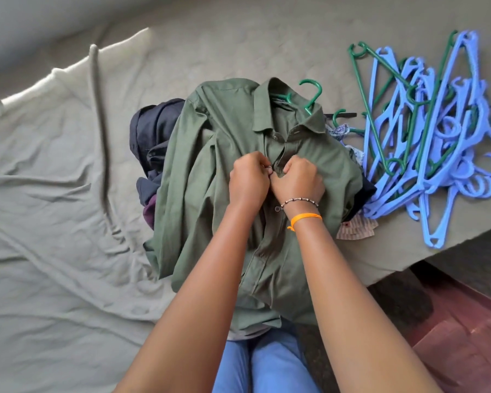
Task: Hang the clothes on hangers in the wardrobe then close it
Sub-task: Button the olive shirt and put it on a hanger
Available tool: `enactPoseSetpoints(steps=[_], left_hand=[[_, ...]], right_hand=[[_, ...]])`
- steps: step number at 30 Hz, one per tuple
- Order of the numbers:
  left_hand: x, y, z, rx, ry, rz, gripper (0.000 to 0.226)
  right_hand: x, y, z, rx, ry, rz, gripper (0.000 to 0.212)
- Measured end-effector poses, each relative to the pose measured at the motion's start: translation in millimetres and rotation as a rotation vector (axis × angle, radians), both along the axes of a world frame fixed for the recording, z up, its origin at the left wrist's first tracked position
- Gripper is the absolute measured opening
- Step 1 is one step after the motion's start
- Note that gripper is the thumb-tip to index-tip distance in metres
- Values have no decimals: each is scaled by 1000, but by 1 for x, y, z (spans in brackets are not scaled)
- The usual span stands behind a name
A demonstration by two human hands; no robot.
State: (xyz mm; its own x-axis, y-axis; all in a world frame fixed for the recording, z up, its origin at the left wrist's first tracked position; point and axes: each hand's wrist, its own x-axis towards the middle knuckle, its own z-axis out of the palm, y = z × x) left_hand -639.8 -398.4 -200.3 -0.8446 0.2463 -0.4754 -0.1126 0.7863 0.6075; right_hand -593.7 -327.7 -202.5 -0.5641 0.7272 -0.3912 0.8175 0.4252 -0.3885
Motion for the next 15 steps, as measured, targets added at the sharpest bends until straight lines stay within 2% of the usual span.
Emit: enactPoseSetpoints(steps=[3, 5, 9, 15], left_hand=[[-2, 1, 0, 7, -14, 23, 8], [-5, 0, 3, 60, -26, 72, 5], [-9, -1, 15, 135, -36, 159, 3], [-11, 6, 26, 224, -143, 212, 9]], right_hand=[[-1, 0, -2, 52, 15, 6, 15], [3, 3, -2, 19, 165, -118, 11], [9, 8, 9, -215, 517, -315, 11], [13, 8, 12, -387, 610, -328, 17]])
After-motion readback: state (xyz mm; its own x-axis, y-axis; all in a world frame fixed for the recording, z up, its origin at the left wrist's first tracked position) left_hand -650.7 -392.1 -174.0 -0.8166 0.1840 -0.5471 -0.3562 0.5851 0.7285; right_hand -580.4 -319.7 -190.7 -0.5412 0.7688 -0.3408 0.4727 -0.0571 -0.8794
